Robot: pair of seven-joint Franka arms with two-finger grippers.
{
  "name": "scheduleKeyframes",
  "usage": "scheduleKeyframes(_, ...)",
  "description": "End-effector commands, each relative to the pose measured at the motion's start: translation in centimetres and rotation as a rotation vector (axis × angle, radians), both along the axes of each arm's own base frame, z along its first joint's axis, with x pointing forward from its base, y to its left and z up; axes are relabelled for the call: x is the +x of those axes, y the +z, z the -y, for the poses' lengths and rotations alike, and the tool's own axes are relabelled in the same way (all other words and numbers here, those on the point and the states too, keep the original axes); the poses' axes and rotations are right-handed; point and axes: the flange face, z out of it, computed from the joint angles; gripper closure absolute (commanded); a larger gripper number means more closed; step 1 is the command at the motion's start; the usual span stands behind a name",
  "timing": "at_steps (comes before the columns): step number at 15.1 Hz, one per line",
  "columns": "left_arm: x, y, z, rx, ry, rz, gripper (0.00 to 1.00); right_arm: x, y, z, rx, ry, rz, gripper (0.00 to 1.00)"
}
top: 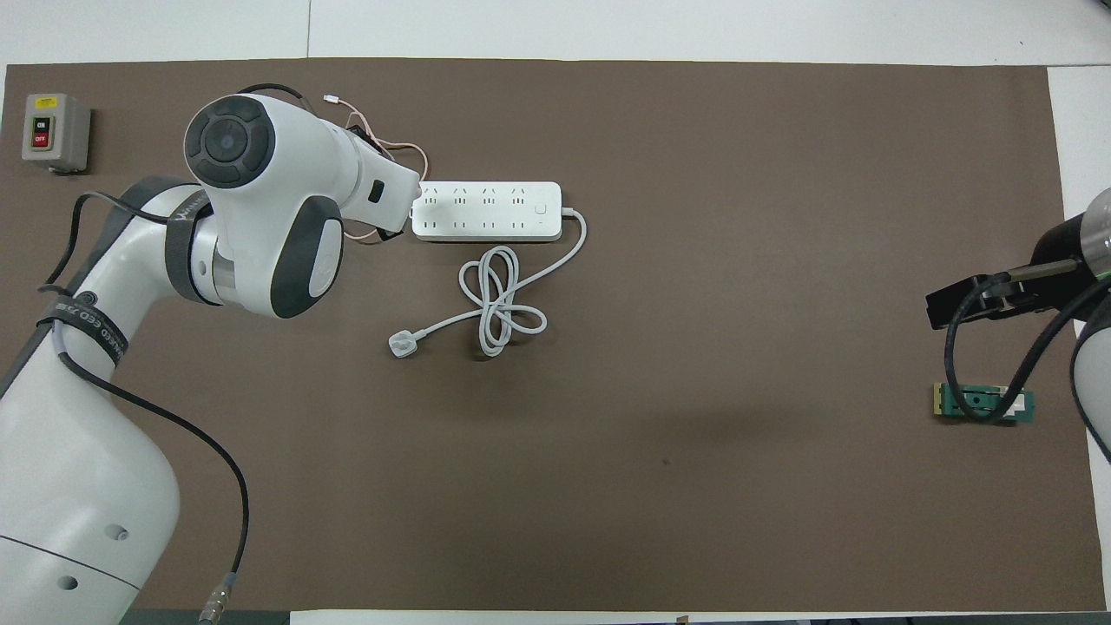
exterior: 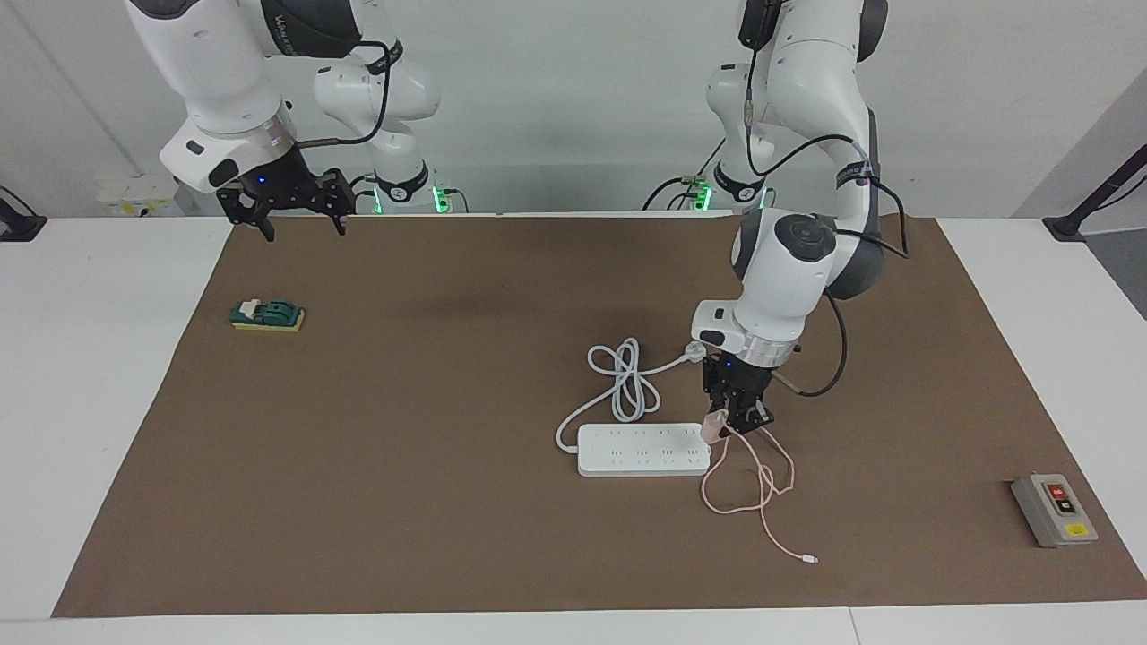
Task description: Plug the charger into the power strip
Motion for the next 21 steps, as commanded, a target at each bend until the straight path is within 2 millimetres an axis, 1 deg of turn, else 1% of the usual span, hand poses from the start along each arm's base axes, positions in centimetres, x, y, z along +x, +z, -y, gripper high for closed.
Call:
scheduleKeyframes(1, -0.9, -0.2, -0.1, 0.028, -0.072, 0.036, 1.0, -0.4, -0.4, 1.0, -0.011, -0.001, 0.009, 0.0)
scheduleKeyframes(3, -1.1, -0.7, -0.1, 0.028, -0.073, 0.037, 1.0, -0.6, -0.3, 1.6, 0.01, -0.044, -0.015, 0.0)
scheduleKeyframes(5, -1.5, -1.6, -0.1, 0.034, -0.075, 0.018, 1.0, -0.8, 0.1, 1.4, 0.02, -0.049, -0.03, 0.0)
scheduleKeyframes(7, -2.1, -2.2, 0.7, 0.035, -0.087, 0.007, 1.0, -0.6, 0.5, 1.4, 0.02, -0.05, -0.023, 0.0)
scheduleKeyframes(10, -2.4, -2.4, 1.3, 0.033, -0.093, 0.008, 1.0, -0.7, 0.6, 1.0, 0.02, -0.044, -0.018, 0.0)
scheduleKeyframes(14, -2.6, -2.8, 1.2, 0.037, -0.1, 0.003, 1.0, -0.6, 0.6, 1.4, 0.02, -0.051, -0.012, 0.0)
scheduleKeyframes(18, -2.7, -3.2, 1.1, 0.036, -0.091, -0.001, 1.0, -0.6, 0.7, 0.5, 0.015, -0.071, -0.007, 0.0)
scheduleKeyframes(21, -3.0, -3.5, 1.5, 0.034, -0.087, -0.004, 1.0, -0.6, 0.7, 0.4, 0.015, -0.074, -0.004, 0.0)
